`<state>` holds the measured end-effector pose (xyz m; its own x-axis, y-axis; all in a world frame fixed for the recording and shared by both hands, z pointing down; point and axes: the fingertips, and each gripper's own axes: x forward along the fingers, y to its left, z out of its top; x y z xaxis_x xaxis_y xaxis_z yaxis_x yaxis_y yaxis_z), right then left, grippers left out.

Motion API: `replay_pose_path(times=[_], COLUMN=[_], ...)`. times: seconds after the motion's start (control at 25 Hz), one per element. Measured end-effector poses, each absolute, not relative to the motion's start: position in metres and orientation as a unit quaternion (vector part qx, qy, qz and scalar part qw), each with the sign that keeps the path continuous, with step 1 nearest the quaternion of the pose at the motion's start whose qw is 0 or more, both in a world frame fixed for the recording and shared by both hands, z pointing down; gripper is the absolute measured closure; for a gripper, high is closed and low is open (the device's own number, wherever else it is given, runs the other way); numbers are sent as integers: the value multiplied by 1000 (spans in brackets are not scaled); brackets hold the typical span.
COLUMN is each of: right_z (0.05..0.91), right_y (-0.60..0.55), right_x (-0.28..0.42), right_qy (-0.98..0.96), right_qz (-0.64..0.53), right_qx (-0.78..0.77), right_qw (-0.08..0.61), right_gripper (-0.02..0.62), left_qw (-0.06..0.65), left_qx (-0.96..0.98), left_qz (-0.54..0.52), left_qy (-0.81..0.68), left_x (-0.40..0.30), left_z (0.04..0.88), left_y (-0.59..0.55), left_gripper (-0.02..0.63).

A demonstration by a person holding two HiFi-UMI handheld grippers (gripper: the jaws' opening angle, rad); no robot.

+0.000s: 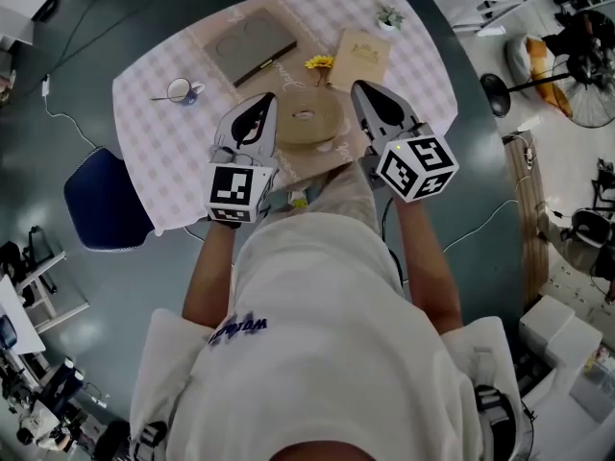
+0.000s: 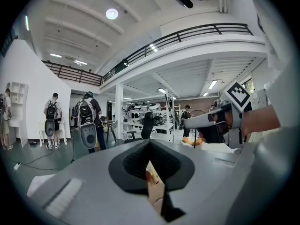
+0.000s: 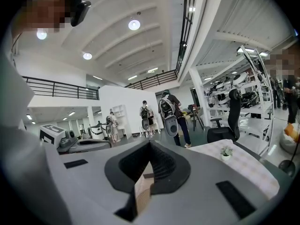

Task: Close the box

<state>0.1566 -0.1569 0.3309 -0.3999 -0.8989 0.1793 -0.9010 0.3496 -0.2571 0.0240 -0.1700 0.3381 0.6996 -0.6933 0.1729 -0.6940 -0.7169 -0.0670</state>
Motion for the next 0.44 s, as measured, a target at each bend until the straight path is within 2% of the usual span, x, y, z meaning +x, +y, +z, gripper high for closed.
replay_pose_path(times=[0.44], right_z=[362], right_y=[-155], right_x=[153], right_qy=[-822], right_qz=[198], right_qx=[533], right_qw=[39], right_gripper=[592], left_qw=[22], left_qx=[919], left_qz=[119], left_qy=[-376], left_x=[6], left_z=[368], left_y=[-162], left_gripper=[604])
